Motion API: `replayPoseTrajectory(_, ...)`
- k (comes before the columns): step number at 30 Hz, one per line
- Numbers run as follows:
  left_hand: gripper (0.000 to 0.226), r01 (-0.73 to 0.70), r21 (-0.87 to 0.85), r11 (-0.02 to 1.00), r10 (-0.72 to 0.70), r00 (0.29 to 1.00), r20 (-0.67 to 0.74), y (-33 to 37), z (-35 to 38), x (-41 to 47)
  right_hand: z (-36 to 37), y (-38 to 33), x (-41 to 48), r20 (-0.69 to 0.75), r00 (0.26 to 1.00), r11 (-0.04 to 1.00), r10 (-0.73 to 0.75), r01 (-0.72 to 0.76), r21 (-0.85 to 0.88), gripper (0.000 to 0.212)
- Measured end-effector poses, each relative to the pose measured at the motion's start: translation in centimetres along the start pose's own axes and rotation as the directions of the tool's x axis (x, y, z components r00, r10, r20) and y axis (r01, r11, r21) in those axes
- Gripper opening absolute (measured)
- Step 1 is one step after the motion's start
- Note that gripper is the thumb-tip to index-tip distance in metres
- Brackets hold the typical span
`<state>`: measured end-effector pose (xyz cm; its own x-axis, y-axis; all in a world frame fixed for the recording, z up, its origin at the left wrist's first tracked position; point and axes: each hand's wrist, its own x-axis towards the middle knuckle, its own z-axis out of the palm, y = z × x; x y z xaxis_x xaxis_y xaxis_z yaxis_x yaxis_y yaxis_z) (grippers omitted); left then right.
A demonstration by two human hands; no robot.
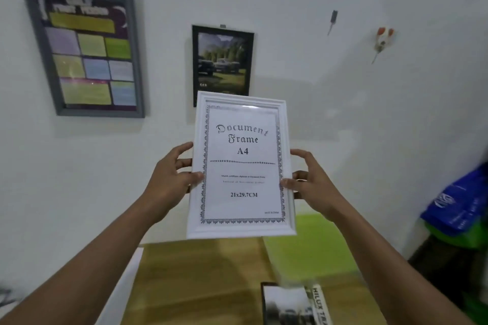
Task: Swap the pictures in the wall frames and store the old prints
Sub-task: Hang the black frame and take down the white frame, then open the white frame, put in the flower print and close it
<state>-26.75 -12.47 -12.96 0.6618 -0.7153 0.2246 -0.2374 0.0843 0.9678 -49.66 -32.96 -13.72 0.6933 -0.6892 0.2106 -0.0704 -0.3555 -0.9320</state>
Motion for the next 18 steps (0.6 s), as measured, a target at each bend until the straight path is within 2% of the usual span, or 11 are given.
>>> replayPoseTrajectory(7, 0.040, 0.265, -0.139, 0.954, -0.276, 0.959, -0.060, -9.6, -6.6, -6.3, 11.6, 7.4, -5.2, 0.012, 0.971, 0.969, 0.240, -0.241, 0.052, 0.057)
replayPoseTrajectory(9, 0.046, 0.365, -0.142, 0.920, -0.369, 0.930, -0.001, -12.3, -7.9, -7.7, 14.3, 9.7, -6.4, 0.025, 0.951, 0.949, 0.308, -0.309, 0.061, 0.057)
replayPoseTrajectory(12, 0.075, 0.513, -0.157, 0.844, -0.478, 0.852, 0.214, -15.8, -9.0, -9.4, 17.0, 12.8, -7.6, 0.019, 0.920, 0.918, 0.391, -0.392, 0.061, 0.057)
replayPoseTrajectory(13, 0.082, 0.534, -0.140, 0.834, -0.493, 0.835, 0.244, -16.6, -9.0, -9.8, 17.6, 13.9, -7.6, 0.010, 0.908, 0.907, 0.418, -0.418, 0.057, 0.055)
replayPoseTrajectory(15, 0.090, 0.539, -0.115, 0.834, -0.514, 0.836, 0.191, -18.1, -9.1, -10.0, 19.0, 15.7, -7.1, 0.013, 0.894, 0.894, 0.447, -0.447, 0.034, 0.050)
replayPoseTrajectory(18, 0.092, 0.493, -0.058, 0.868, -0.492, 0.870, 0.031, -20.0, -9.5, -9.8, 22.1, 18.6, -5.5, 0.050, 0.888, 0.888, 0.457, -0.459, 0.032, 0.046)
